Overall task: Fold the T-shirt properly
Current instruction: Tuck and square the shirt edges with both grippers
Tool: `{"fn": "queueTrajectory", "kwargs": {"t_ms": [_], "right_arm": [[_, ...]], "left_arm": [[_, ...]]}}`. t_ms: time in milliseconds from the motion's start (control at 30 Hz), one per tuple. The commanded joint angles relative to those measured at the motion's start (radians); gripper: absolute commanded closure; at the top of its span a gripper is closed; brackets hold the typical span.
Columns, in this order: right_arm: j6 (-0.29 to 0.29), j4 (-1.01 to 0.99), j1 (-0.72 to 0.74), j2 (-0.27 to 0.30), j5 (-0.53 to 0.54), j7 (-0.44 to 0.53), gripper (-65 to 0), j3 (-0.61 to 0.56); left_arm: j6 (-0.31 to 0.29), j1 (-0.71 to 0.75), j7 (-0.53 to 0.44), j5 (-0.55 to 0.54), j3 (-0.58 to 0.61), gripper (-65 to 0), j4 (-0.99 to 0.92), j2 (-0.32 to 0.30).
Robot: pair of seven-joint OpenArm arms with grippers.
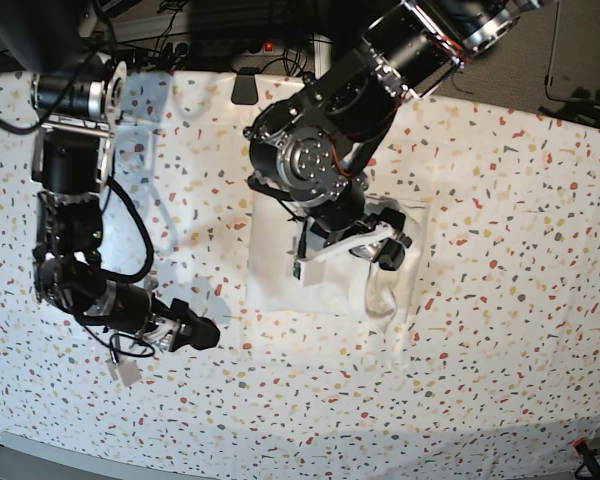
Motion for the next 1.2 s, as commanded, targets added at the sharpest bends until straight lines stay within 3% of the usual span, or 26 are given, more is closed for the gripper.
{"fn": "queueTrajectory", "kwargs": {"t_ms": [0, 67, 233, 467, 533, 633, 733, 833, 933, 1167], "right_arm": [[0.009, 0.018, 0.054, -0.018, -0.036, 0.048, -28.6, 0.003], [0.009, 0.018, 0.084, -0.068, -0.179, 0.116, -28.6, 0.000], [0.009, 0.018, 0.143, -0.150, -0.388, 0.260, -28.6, -0.045], [0.009, 0.005, 0.157, -0.174, -0.692, 0.394, -28.6, -0.235], [-0.070, -0.014, 0.157, -0.173, -0.757, 0.420, -28.6, -0.271], [-0.129, -0.034, 0.157, -0.173, -0.779, 0.437, -28.6, -0.282], [-0.134, -0.037, 0.157, -0.173, -0.779, 0.451, -28.6, -0.282], [-0.133, -0.038, 0.153, -0.175, -0.779, 0.432, -28.6, -0.282], [-0.133, -0.038, 0.132, -0.179, -0.779, 0.399, -28.6, -0.282], [-0.132, -0.038, 0.058, -0.134, -0.777, 0.385, -28.6, -0.294]], "left_arm": [[0.007, -0.018, -0.002, 0.038, -0.001, -28.3, 0.018, 0.015], [0.007, -0.018, -0.002, 0.065, -0.001, -28.4, 0.018, 0.015], [0.007, -0.014, -0.002, 0.114, 0.002, -28.3, 0.049, 0.015], [0.003, -0.012, -0.002, 0.080, 0.090, -28.3, 0.121, 0.015], [0.000, -0.012, -0.002, 0.063, 0.140, -28.3, 0.143, 0.015], [-0.015, 0.016, -0.002, 0.064, 0.208, -28.3, 0.167, 0.015], [-0.015, 0.073, -0.002, 0.054, 0.230, -28.3, 0.170, 0.015], [0.017, 0.118, -0.002, -0.047, 0.227, -28.3, 0.170, 0.004], [0.026, 0.123, -0.079, -0.131, 0.227, -28.3, 0.170, -0.019], [0.026, 0.115, -0.135, -0.163, 0.218, -28.4, 0.168, -0.037]]}}
